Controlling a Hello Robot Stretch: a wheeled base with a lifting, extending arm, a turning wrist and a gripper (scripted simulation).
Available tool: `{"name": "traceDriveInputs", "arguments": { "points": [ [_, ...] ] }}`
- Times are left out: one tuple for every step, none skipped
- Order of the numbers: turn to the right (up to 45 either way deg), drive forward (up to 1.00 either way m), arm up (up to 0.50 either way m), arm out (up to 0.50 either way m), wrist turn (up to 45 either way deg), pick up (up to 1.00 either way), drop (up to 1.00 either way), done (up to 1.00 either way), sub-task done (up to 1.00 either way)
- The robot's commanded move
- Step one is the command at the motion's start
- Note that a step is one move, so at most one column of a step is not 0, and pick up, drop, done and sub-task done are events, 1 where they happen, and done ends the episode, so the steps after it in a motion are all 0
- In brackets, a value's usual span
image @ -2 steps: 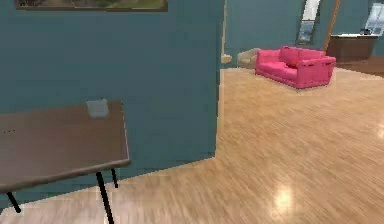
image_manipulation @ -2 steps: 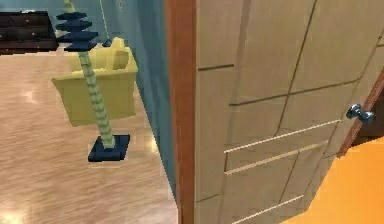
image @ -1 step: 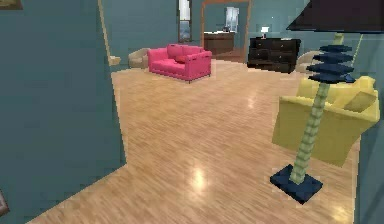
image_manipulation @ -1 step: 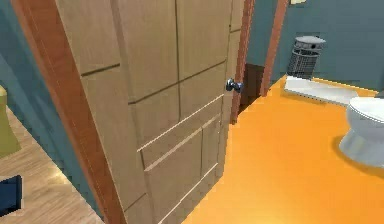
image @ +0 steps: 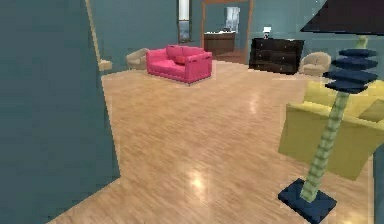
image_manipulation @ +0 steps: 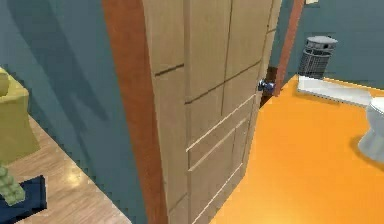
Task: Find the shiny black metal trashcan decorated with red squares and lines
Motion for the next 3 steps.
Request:
{"name": "traceDriveInputs", "arguments": {
  "points": [
    [0.0, 1.00, 0.00, 0.00, 0.0, 0.00, 0.00, 0.00, 0.00],
    [6.0, 0.00, 0.00, 0.00, 0.0, 0.00, 0.00, 0.00, 0.00],
    [0.0, 0.50, 0.00, 0.00, 0.0, 0.00, 0.00, 0.00, 0.00]
  ]
}}
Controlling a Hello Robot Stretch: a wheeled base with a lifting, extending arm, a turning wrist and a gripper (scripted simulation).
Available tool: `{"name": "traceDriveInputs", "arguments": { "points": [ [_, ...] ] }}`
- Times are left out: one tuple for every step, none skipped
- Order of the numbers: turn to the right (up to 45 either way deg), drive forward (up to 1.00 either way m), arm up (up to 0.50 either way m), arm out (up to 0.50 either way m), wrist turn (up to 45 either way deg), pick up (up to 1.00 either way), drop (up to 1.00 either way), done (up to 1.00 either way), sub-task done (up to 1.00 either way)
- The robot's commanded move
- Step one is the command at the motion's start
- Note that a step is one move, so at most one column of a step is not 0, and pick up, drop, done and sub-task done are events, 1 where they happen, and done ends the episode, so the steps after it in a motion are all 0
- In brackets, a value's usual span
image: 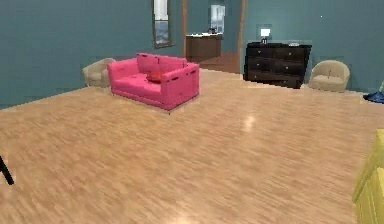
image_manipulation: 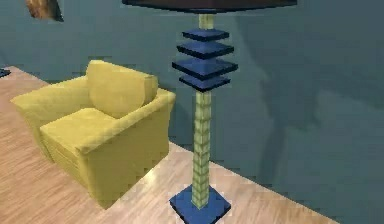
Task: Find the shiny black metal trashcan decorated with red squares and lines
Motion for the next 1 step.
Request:
{"name": "traceDriveInputs", "arguments": {
  "points": [
    [9.0, 0.00, 0.00, 0.00, 0.0, 0.00, 0.00, 0.00, 0.00]
  ]
}}
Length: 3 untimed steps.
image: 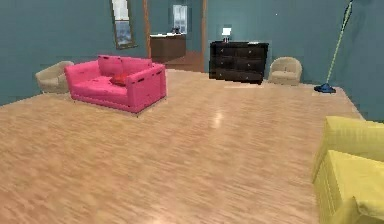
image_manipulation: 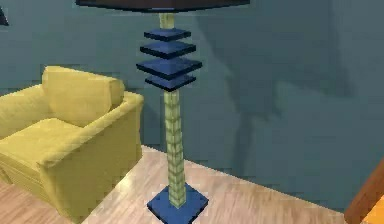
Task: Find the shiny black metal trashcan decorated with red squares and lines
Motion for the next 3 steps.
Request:
{"name": "traceDriveInputs", "arguments": {
  "points": [
    [0.0, 1.00, 0.00, 0.00, 0.0, 0.00, 0.00, 0.00, 0.00],
    [0.0, 1.00, 0.00, 0.00, 0.0, 0.00, 0.00, 0.00, 0.00],
    [0.0, 1.00, 0.00, 0.00, 0.0, 0.00, 0.00, 0.00, 0.00]
  ]
}}
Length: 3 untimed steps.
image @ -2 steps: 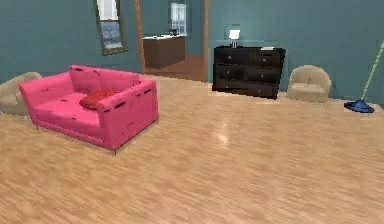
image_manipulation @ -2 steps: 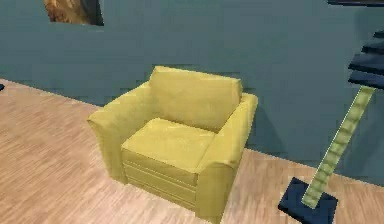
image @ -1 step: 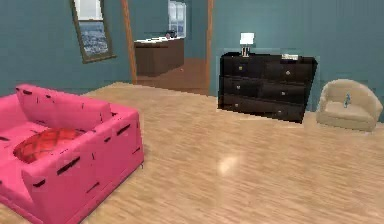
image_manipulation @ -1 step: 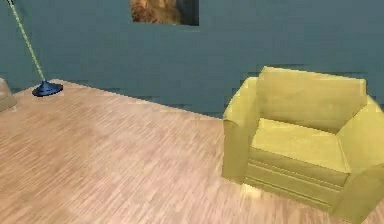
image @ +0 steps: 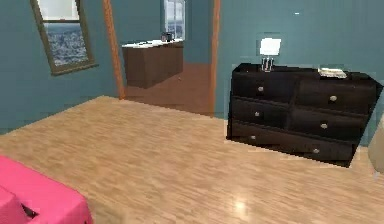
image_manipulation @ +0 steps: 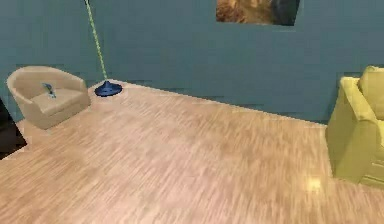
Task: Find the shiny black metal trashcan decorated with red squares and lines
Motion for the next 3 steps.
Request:
{"name": "traceDriveInputs", "arguments": {
  "points": [
    [3.0, 0.00, 0.00, 0.00, 0.0, 0.00, 0.00, 0.00, 0.00],
    [0.0, 0.65, 0.00, 0.00, 0.0, 0.00, 0.00, 0.00, 0.00],
    [-9.0, 0.00, 0.00, 0.00, 0.0, 0.00, 0.00, 0.00, 0.00]
  ]
}}
